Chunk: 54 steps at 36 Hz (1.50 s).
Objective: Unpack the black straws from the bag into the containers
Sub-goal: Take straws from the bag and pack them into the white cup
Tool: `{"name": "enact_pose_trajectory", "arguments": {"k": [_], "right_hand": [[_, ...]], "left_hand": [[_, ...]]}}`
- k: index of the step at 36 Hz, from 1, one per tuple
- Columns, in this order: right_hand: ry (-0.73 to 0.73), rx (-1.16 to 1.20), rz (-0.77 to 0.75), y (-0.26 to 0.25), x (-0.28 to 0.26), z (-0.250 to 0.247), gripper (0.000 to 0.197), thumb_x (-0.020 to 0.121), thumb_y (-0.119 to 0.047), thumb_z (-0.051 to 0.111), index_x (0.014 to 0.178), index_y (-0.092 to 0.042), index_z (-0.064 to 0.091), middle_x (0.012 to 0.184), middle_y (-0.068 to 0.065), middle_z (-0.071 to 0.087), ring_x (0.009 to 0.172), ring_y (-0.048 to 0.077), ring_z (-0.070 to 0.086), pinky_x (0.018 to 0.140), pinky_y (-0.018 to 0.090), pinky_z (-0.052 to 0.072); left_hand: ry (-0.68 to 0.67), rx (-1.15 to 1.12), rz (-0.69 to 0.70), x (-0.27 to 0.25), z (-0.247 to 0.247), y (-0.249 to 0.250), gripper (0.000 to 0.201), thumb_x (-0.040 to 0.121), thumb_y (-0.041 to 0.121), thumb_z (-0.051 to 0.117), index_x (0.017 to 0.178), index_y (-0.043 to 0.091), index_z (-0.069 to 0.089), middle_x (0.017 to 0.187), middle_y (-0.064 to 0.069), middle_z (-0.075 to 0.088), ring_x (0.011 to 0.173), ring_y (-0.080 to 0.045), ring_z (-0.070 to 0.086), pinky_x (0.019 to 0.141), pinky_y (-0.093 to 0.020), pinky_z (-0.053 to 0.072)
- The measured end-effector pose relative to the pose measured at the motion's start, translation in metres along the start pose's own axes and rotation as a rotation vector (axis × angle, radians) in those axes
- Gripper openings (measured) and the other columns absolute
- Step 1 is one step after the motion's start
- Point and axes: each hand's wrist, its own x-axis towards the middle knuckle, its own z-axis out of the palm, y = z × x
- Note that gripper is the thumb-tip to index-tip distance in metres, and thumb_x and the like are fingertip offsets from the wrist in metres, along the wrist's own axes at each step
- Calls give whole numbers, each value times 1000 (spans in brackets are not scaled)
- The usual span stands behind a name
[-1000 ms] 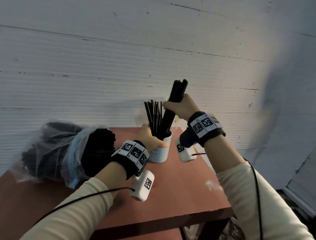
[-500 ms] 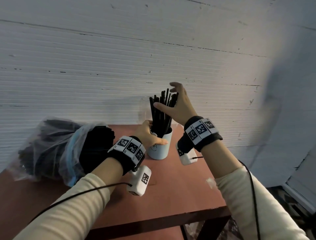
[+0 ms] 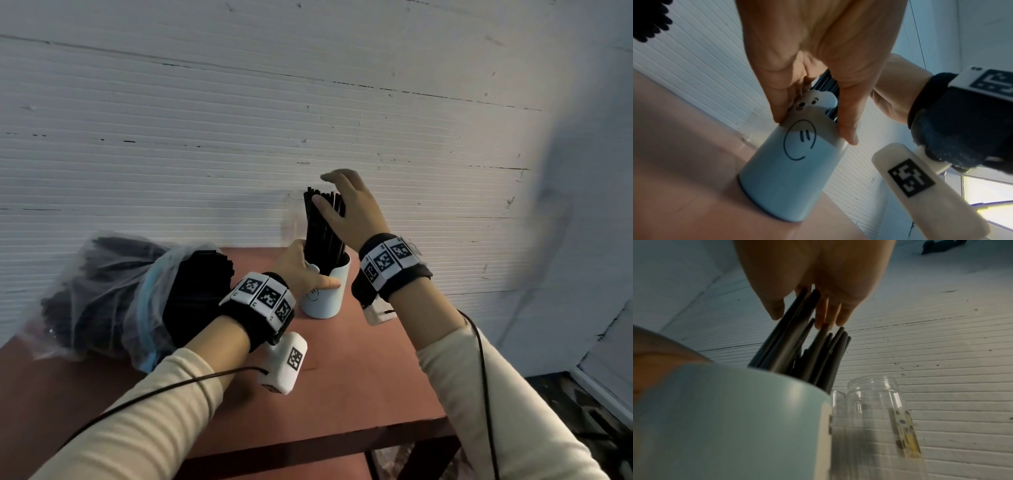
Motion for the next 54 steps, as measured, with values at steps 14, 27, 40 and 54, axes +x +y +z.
{"name": "enact_pose_trajectory", "arguments": {"k": [14, 27, 40, 54], "right_hand": [[117, 107, -70, -42, -9, -29, 37, 92, -21, 57, 127, -10, 54, 129, 3, 55, 125, 20, 45, 99, 16, 28], [-241, 424, 19, -110, -46, 10, 17, 92, -12, 56, 105, -11, 67, 104, -1, 65, 95, 10, 61, 82, 17, 48], [-743, 165, -106, -157, -62, 64, 41, 85, -31, 70, 121, -15, 58, 117, 9, 53, 103, 22, 50, 84, 25, 36], [-703, 480, 39, -114, -52, 52, 26, 85, -8, 70, 109, -15, 64, 91, -11, 62, 81, 4, 59, 77, 14, 48]], "left_hand": [[42, -113, -41, -28, -6, 9, 98, 66, 16, 80, 145, 5, 22, 93, 2, 53, 86, -13, 56, 78, -30, 49], [407, 145, 190, -111, -130, 4, 20, 81, 5, 62, 89, 22, 68, 81, 9, 66, 74, -7, 61, 63, -20, 44], [263, 248, 61, -118, -170, -58, 23, 83, 16, 74, 104, 24, 68, 109, -5, 65, 106, -21, 62, 98, -39, 49], [261, 192, 42, -113, -170, -69, 32, 84, 7, 68, 104, 31, 64, 117, -3, 63, 113, -17, 58, 102, -36, 46]]}}
